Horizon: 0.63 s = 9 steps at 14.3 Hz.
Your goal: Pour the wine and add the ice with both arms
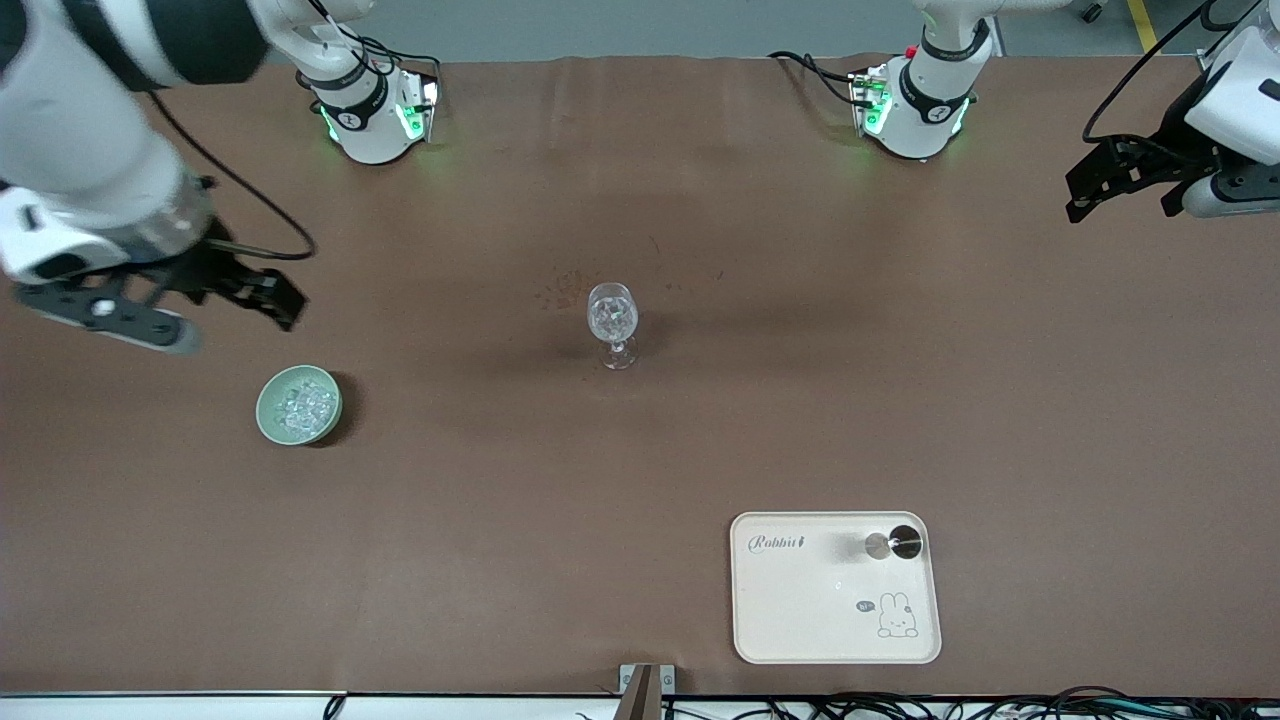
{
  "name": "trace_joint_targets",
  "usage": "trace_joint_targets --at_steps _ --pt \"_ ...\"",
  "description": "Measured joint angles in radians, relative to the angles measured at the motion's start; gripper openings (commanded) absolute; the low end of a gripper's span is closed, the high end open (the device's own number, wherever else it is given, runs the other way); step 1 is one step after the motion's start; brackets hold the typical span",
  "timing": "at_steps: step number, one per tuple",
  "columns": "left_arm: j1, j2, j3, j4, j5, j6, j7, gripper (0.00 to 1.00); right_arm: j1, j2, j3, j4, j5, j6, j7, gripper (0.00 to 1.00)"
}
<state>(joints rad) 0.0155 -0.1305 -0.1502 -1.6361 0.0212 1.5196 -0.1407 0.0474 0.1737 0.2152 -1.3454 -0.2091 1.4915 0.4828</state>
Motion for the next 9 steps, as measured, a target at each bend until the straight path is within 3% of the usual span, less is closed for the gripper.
trace_joint_targets --at_steps 4,9 --pt "0.001 -0.002 -0.006 0.000 0.002 0.000 0.044 1.00 -0.006 -0.051 -0.197 -0.001 0.052 -0.014 -0.277 1.00" --pt "0.003 -0.005 -0.001 0.007 0.002 0.000 0.123 1.00 -0.076 -0.090 -0.275 -0.003 0.149 -0.045 -0.369 1.00"
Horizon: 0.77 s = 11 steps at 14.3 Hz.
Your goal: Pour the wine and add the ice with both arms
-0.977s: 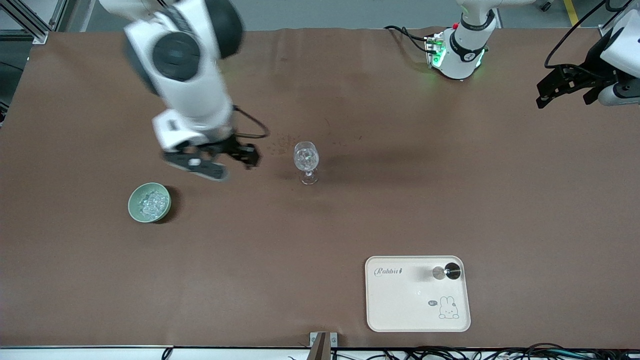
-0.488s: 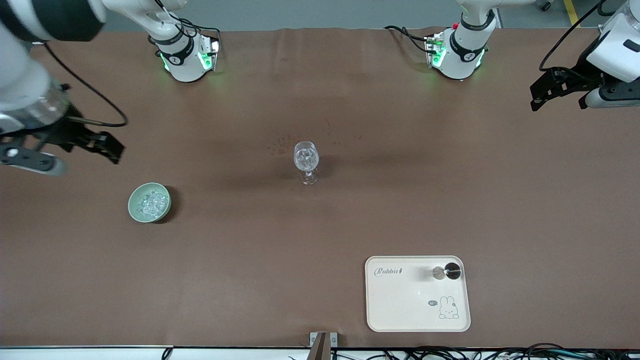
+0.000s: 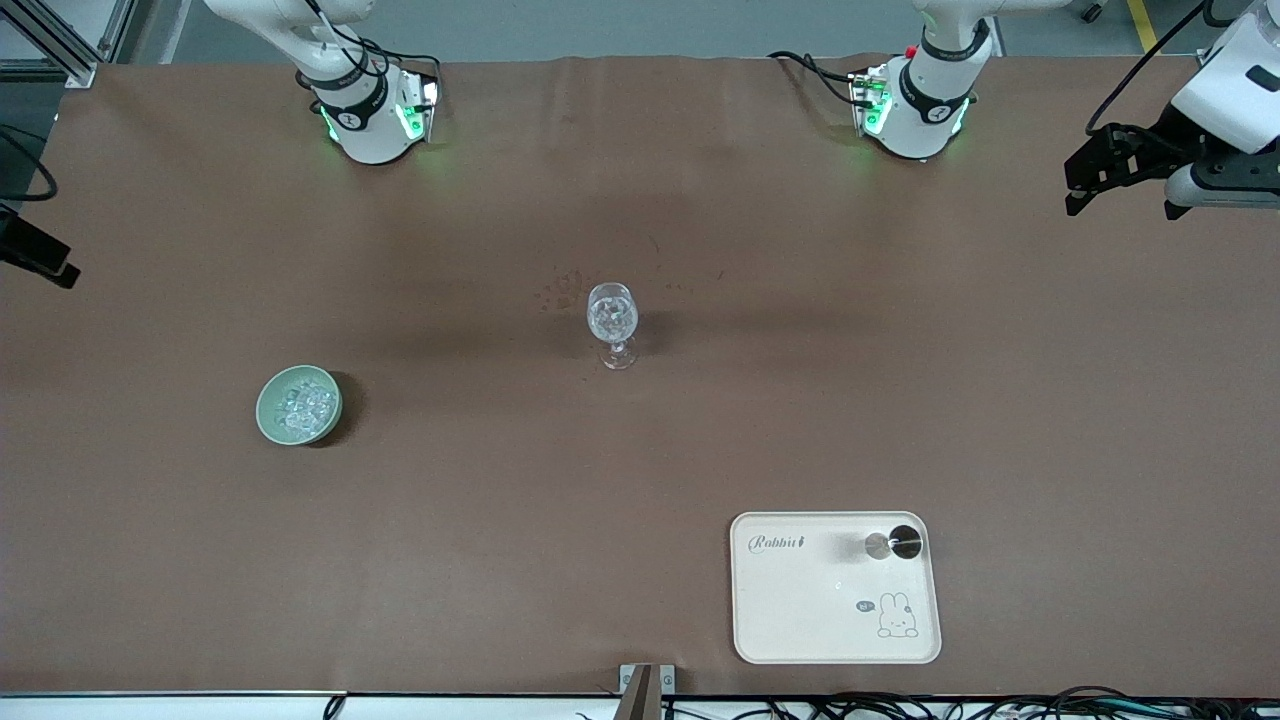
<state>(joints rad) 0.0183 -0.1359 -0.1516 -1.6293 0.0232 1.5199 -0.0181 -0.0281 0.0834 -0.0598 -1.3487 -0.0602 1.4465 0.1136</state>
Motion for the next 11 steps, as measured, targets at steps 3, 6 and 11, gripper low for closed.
trace_joint_targets --at_steps 3,6,11 --pt "0.000 -0.001 0.001 0.000 -0.011 0.000 0.001 1.00 0.001 0.000 -0.011 -0.008 0.043 0.000 -0.002 1.00" --pt "0.000 0.000 0.001 -0.001 -0.056 0.000 -0.001 1.00 0.004 0.000 -0.008 -0.008 0.046 -0.005 -0.002 1.00" --pt "-0.001 0.009 -0.004 0.001 -0.042 0.000 -0.001 1.00 0.004 0.000 -0.008 -0.008 0.046 -0.006 -0.002 1.00"
